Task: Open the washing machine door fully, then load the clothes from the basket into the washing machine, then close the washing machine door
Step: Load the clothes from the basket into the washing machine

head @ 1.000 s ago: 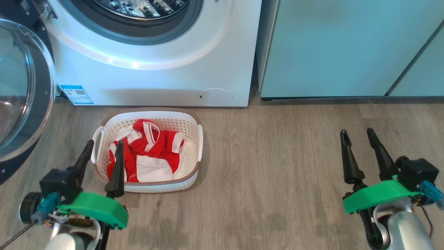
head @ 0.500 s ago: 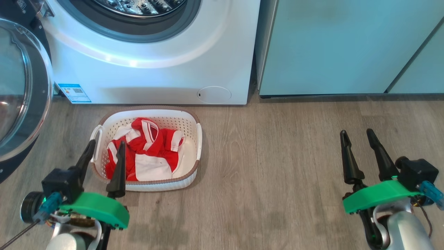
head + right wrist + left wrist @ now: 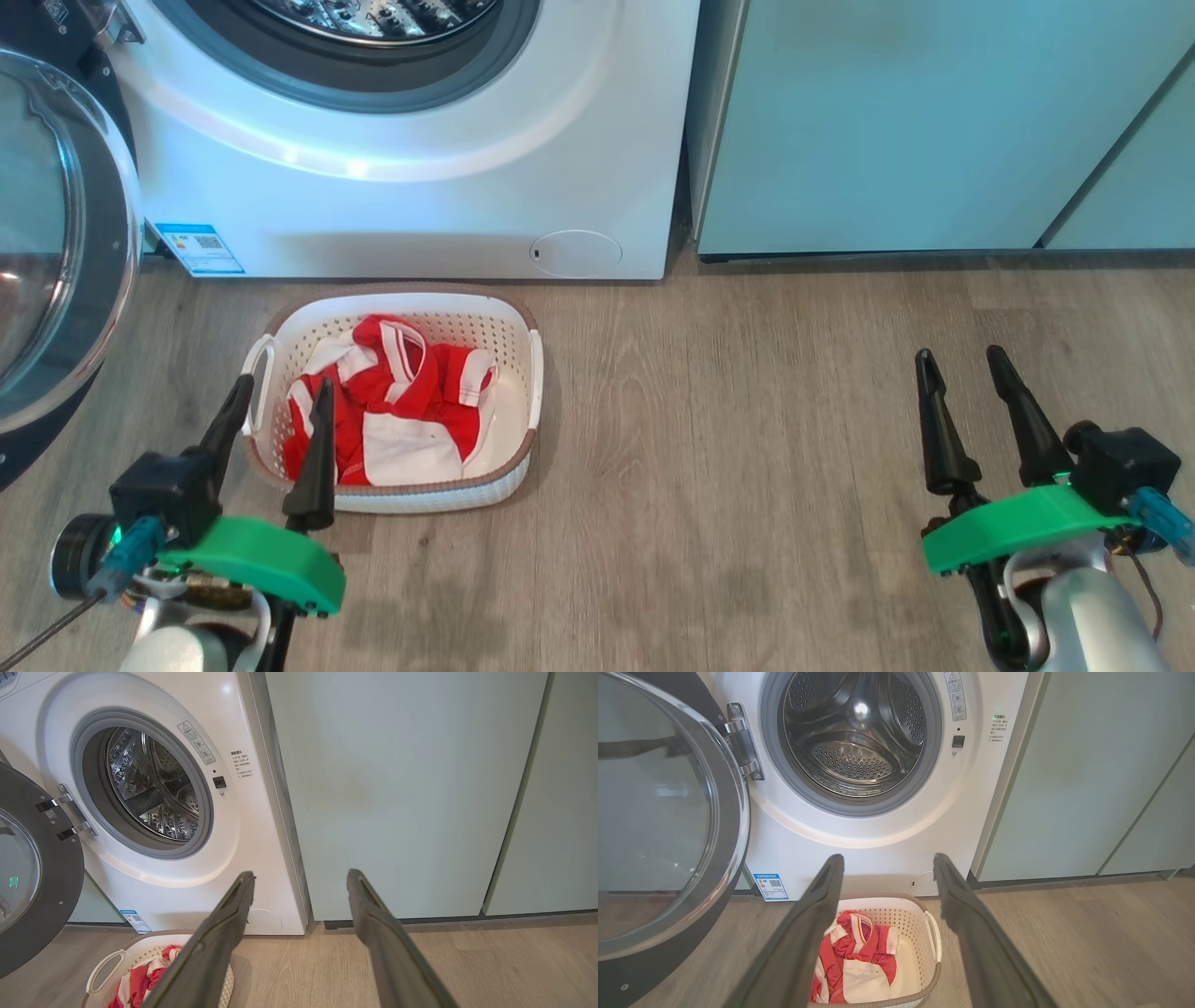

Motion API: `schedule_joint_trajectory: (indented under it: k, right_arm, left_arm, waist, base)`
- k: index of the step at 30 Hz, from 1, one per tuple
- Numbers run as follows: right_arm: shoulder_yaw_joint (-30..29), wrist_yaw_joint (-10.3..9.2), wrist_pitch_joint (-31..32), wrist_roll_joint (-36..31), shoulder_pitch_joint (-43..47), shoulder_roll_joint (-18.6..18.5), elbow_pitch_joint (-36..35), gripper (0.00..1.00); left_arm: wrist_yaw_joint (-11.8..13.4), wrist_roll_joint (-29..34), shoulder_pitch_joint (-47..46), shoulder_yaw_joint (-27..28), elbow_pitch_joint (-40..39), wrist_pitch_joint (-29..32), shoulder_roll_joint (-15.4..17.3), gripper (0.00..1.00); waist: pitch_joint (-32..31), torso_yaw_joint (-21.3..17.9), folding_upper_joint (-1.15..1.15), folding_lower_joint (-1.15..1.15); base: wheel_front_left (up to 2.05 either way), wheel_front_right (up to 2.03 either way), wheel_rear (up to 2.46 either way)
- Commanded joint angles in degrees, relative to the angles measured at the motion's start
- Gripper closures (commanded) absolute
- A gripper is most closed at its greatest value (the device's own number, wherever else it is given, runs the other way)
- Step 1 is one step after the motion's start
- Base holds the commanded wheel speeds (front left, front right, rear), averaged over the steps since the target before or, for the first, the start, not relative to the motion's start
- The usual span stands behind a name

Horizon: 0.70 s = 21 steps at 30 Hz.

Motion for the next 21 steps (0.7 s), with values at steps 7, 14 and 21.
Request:
schedule_joint_trajectory:
  k: [7, 14, 21]
  right_arm:
    - [1.56, 0.0, -0.66, 0.49, -2.18, 0.02, -1.6, 0.0]
    - [1.68, 0.0, -0.79, 0.63, -2.46, 0.02, -1.32, 0.0]
    - [1.91, 0.0, -0.88, 0.63, -2.68, 0.02, -1.21, 0.0]
  left_arm:
    - [0.74, -0.01, -2.54, 1.4, -1.62, -0.5, 1.28, 0.0]
    - [0.83, -0.25, -2.79, 0.91, -1.57, -0.89, 1.34, 0.0]
    - [1.17, -0.26, -2.72, 0.6, -1.68, -1.17, 1.52, 0.0]
  waist:
    - [0.28, 0.03, 0.0, 0.0]
    - [0.66, 0.2, 0.0, 0.0]
    - [0.78, 0.26, 0.0, 0.0]
  base:
    - [1.48, -1.48, 0.0]
    - [1.97, -1.97, 0.0]
    - [1.12, -1.12, 0.0]
